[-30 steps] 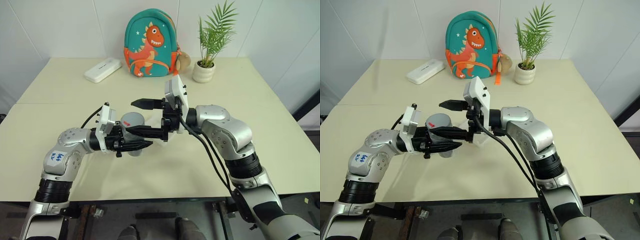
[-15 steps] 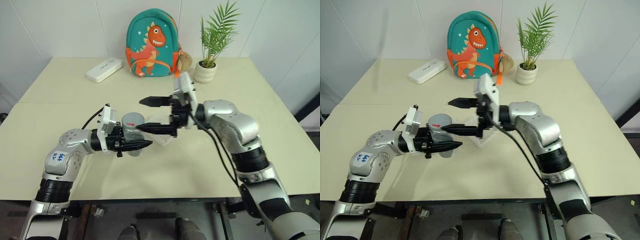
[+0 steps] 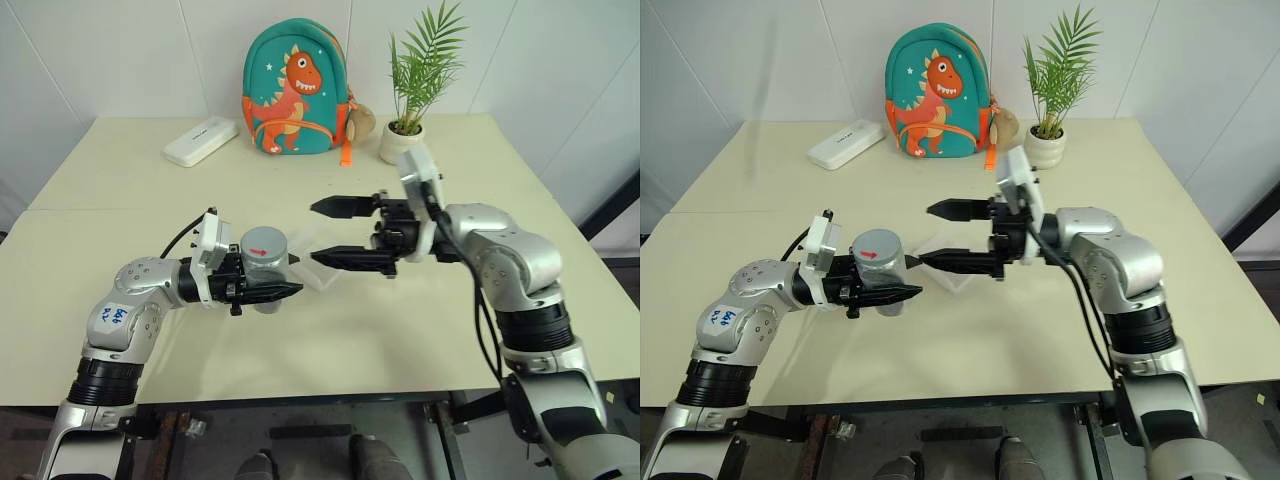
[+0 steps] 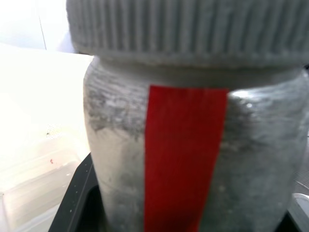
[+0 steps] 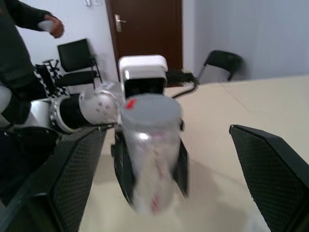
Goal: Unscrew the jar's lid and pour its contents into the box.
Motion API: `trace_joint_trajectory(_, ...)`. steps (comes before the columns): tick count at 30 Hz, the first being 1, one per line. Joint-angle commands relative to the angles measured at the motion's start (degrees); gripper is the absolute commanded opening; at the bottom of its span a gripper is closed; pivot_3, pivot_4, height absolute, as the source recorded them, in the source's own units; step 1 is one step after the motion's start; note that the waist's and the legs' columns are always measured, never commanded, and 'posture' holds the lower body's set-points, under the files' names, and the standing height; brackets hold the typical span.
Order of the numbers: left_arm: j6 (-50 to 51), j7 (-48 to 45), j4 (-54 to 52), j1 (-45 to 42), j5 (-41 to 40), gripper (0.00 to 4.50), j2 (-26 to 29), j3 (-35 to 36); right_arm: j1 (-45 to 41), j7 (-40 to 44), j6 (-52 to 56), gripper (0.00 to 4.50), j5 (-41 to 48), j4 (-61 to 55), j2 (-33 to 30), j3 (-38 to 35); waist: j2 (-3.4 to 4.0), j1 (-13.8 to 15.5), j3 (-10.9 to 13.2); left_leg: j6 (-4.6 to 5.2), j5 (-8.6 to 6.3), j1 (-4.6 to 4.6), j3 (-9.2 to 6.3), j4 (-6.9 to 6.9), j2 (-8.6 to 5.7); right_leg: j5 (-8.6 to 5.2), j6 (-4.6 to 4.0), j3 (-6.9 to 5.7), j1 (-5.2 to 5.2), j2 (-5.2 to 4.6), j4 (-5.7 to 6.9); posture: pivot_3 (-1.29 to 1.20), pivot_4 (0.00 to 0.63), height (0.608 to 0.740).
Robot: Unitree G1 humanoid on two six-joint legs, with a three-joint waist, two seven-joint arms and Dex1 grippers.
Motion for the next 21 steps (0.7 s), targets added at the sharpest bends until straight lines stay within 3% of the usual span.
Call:
trace_joint_trajectory(1,-1.23,0.02,-0.95,-0.21,0.18,2.10,-0.27,0.63,-0.94,-3.70,-0.48,4.47,-1.56,-2.35,3.41,2.49,0.00,0.07,0.00,-0.01,0.00,-0.01,0.00,0.01,0.00,0.01,-0.01,0.00,0.00,0.00,0.00,0.00,0.150,0.740)
trace_joint_trajectory(14,-1.04,0.22,-1.89,0.06,0.13,2.10,-1.23,-0.21,-5.40,-8.22,-3.58,4.47,-6.18,4.33,9.49,3.00,0.00,0.53,0.00,-0.01,0.00,-0.04,0.00,-0.03,0.01,0.01,-0.01,-0.01,-0.07,0.02,0.01,0.00,0.150,0.740)
trace_joint_trajectory(21,-1.04,0.20,-2.13,0.30,0.02,2.10,-1.01,-0.10,-4.59,-6.52,-2.33,4.47,-5.21,4.43,5.92,0.91,0.00,0.63,0.00,-0.01,0.00,-0.05,0.01,-0.03,0.01,0.01,-0.01,-0.01,-0.07,0.01,-0.01,0.00,0.150,0.740)
